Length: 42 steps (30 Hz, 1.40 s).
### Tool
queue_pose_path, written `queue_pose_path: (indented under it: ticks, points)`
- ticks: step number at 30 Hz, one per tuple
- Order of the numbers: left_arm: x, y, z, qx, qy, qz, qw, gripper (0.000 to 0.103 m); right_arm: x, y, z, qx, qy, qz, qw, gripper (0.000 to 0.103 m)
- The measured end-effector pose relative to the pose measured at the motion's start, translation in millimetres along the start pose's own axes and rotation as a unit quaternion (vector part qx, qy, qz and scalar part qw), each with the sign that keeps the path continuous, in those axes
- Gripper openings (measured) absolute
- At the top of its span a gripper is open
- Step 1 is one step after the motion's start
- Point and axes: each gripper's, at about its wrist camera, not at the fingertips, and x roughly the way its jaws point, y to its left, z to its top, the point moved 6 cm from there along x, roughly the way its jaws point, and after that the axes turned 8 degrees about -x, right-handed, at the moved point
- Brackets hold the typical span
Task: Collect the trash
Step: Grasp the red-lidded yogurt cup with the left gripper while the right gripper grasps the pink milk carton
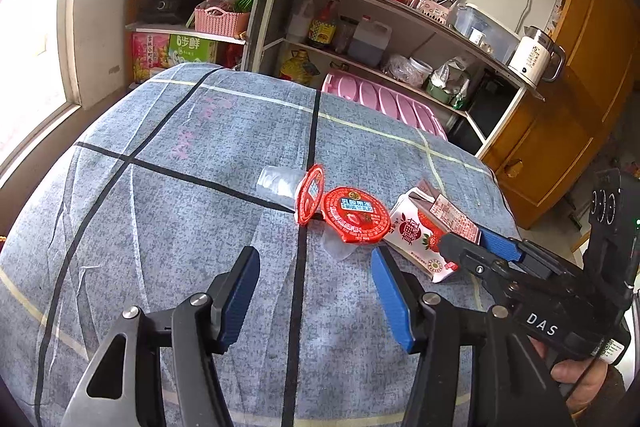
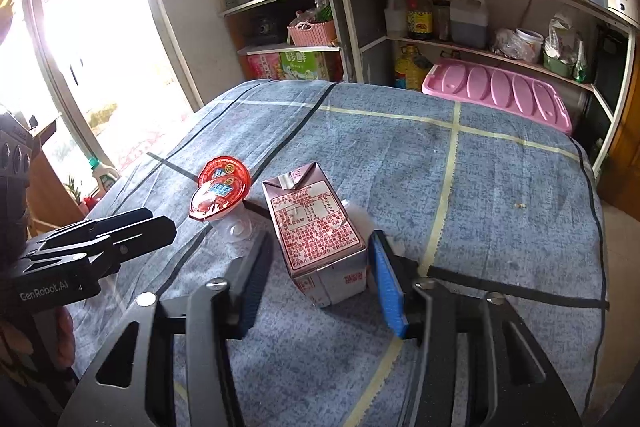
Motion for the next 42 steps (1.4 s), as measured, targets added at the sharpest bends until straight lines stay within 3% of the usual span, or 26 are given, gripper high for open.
queue_pose_path:
  ticks: [8,24,29,42]
  points:
    - [8,-18,5,0.019,0.0,-0.012,0.9997,0.061,-15,-6,-11,0.016,-0.001,-0.016,1.0,0.039]
    - [45,-31,13,0.028,-0.006,0.051,0.9983,0.061,-28,-11,-21,0.044,-0.008,-0.022,0.999,0.039]
    - [48,-25,14,0.015,-0.004,0.057,0.9983,0.045,-29,-12,-21,0.048,-0.01,-0.02,0.999,0.039]
    - [28,-28,5,0.024,-0.012,0.047,0.9985,0.044,-43,-6,-25,0.049,-0.024,-0.018,0.998,0.039]
